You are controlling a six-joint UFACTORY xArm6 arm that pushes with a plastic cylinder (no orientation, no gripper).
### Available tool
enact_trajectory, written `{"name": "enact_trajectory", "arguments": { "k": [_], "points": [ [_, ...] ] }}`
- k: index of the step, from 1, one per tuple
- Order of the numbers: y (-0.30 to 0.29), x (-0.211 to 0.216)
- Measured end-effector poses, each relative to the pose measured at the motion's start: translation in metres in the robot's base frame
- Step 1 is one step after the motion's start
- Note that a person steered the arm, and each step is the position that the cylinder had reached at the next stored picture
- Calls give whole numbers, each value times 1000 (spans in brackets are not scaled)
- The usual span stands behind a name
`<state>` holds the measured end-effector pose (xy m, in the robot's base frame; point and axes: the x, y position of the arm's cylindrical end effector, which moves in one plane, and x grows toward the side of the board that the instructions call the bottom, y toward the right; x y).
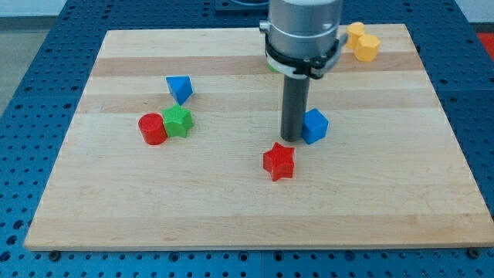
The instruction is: Slide the yellow heart towards the center
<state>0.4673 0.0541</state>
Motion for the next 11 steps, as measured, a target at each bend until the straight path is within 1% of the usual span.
{"name": "enact_trajectory", "arguments": {
  "k": [2,3,4,5,7,9,11],
  "points": [
    [20,47],
    [20,76],
    [2,92],
    [-7,86],
    [-20,54],
    [-62,17],
    [-63,-16]
  ]
}}
